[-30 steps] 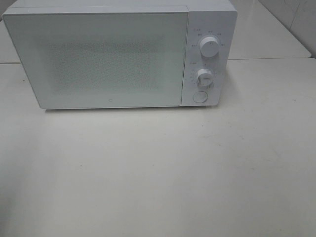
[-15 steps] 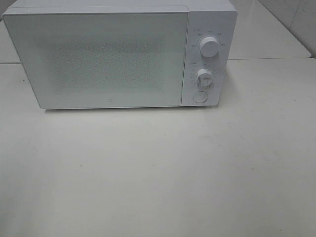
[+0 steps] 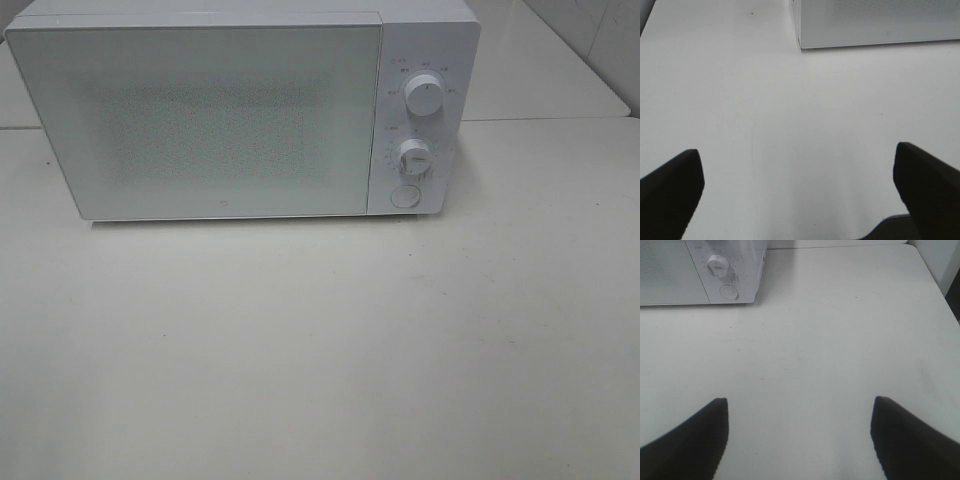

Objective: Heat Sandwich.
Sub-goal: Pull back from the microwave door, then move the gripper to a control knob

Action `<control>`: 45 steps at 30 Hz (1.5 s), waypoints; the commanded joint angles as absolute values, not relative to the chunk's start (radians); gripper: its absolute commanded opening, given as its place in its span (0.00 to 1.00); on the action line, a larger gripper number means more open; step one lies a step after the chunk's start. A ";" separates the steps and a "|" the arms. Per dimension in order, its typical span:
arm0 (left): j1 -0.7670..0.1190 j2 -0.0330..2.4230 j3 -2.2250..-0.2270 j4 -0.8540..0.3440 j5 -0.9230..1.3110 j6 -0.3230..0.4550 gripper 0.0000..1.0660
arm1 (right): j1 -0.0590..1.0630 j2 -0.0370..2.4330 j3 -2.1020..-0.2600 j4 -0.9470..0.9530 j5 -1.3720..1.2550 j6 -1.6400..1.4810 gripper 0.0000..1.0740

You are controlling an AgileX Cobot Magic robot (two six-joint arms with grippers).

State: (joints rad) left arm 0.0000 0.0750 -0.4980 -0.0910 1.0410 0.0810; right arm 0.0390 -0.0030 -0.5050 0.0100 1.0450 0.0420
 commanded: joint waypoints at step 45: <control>-0.003 -0.026 -0.495 -0.091 1.037 0.073 0.91 | 0.033 -0.028 -0.505 0.015 1.034 0.035 0.70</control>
